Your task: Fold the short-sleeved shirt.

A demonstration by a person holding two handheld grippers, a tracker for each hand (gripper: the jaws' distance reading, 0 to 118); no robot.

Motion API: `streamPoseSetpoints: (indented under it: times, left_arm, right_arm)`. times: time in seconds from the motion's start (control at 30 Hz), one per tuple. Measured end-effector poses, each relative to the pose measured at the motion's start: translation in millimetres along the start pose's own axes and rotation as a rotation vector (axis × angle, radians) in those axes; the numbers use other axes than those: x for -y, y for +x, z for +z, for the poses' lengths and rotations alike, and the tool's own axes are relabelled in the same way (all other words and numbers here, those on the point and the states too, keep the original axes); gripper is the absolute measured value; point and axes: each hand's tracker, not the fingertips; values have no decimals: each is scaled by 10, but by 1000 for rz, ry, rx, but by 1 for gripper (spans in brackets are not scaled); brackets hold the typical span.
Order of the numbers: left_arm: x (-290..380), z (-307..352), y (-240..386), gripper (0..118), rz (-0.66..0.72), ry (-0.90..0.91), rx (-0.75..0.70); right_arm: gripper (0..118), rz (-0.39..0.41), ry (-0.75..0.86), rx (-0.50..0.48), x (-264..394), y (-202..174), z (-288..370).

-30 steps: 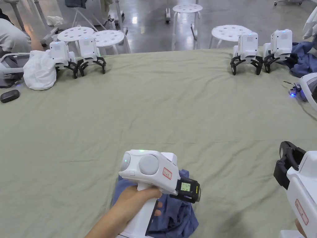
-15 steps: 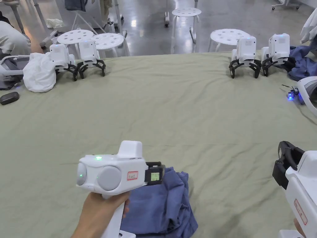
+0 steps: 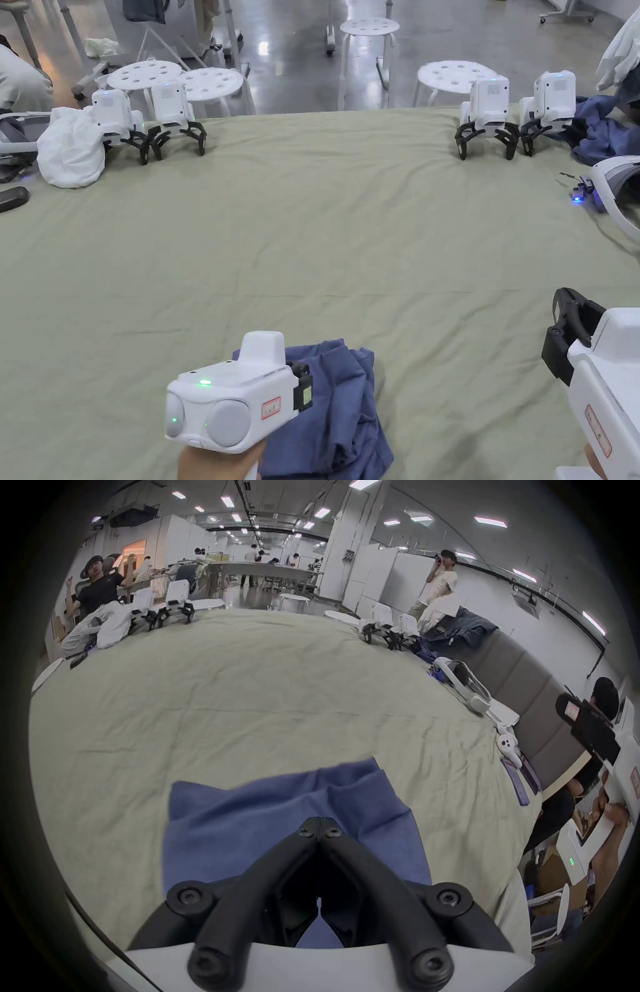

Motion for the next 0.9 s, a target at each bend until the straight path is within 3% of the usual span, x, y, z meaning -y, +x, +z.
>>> streamPoseSetpoints:
  times: [0.53, 0.9]
  left_arm:
    - [366, -332, 582, 0, -112, -35, 29]
    - [512, -467, 637, 0, -127, -45, 13]
  right_arm:
    - [4, -9, -11, 26, 56, 144, 35]
    - [4, -15, -19, 26, 98, 131, 19]
